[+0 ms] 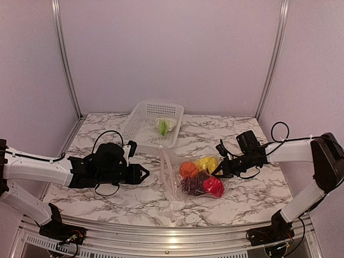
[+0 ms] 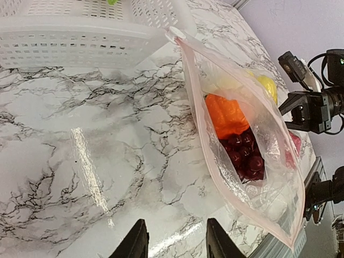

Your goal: Open the zip-top bag and remove the fake food

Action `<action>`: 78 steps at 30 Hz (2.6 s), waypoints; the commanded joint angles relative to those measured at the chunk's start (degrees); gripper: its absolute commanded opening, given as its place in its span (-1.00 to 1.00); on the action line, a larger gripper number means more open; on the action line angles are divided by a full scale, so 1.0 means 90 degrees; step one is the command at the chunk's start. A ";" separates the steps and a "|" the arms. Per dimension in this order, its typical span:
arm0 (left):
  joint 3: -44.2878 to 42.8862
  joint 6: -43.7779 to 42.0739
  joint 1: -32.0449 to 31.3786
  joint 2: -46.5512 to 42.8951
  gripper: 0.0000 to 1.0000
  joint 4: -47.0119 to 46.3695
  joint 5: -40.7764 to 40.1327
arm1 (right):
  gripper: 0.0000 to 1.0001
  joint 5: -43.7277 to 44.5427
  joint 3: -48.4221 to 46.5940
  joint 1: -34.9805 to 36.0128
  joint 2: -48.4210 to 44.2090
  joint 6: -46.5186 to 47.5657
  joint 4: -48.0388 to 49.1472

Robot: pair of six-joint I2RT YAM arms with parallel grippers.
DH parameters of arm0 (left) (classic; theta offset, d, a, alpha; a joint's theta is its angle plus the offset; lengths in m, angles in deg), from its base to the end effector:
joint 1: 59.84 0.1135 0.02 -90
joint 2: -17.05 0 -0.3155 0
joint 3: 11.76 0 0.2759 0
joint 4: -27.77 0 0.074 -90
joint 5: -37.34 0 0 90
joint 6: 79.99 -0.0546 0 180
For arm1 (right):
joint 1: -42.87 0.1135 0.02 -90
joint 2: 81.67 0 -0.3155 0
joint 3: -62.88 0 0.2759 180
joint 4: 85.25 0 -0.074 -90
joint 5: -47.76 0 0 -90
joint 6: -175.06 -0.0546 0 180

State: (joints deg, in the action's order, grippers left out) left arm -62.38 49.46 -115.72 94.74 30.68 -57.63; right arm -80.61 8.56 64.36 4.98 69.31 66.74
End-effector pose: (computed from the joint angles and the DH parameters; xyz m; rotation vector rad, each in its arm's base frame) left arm 0.1776 -0.2537 0.2320 0.2628 2.2108 -0.8852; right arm 0.2597 0.1387 0.1794 -0.3774 2.6407 1.1004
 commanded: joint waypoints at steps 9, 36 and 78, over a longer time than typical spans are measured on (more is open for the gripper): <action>-0.0990 0.0355 -0.0023 0.1069 -0.93 -0.0618 0.1966 | -1.00 0.0396 0.0056 0.0092 0.0286 0.0040 -0.0327; -0.1830 -0.0348 -0.0010 0.3551 -0.88 0.0817 0.1671 | -1.00 0.0535 0.0379 0.0092 0.0149 -0.0042 -0.0259; -0.3110 -0.2618 -0.0403 0.4537 0.40 -0.1207 0.2186 | -1.00 0.0299 0.0479 0.0082 0.0521 0.0275 -0.0130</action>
State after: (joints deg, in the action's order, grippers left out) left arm -84.26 31.16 -118.71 132.40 16.69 -39.23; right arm -81.01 11.14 64.34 5.73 70.64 72.60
